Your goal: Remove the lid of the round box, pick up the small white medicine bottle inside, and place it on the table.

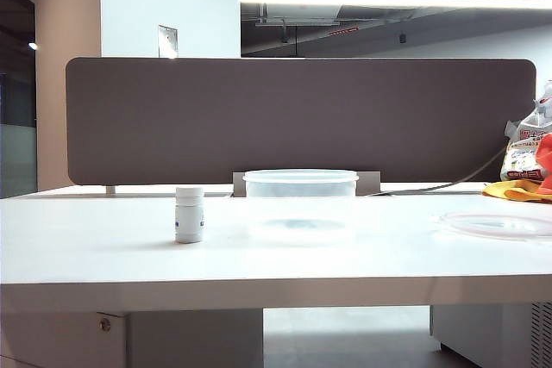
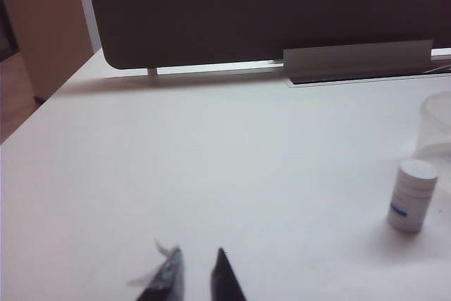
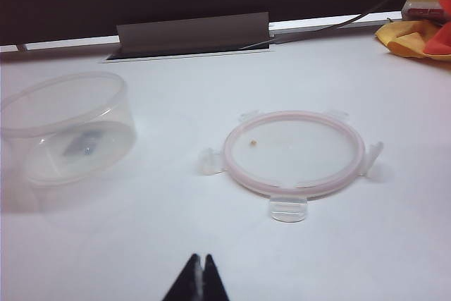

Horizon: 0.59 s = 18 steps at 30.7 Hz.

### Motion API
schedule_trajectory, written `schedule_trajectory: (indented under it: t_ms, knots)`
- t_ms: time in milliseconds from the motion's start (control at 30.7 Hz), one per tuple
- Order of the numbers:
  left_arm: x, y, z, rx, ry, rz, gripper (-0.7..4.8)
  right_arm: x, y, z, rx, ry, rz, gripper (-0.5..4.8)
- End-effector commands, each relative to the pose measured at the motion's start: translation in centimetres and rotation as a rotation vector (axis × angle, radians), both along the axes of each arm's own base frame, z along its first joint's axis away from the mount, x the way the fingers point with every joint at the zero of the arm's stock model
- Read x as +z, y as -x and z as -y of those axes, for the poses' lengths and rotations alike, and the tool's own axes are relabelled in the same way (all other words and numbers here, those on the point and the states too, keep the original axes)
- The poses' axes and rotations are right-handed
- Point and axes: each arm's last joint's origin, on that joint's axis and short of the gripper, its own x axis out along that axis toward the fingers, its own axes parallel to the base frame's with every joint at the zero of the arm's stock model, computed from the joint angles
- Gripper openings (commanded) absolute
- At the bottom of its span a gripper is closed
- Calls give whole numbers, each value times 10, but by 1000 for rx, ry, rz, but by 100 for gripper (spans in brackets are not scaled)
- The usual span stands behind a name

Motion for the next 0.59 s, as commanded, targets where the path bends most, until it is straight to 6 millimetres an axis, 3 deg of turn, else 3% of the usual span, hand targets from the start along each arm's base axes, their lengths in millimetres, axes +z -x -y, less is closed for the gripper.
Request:
schedule_trajectory:
  t_ms: [33,586]
  knots:
    - [1,0,0,38,3,16,58,1,0,0,-1,1,11,-5]
    - [0,0,0,37,6,6,58,1,0,0,0,2,12,-5]
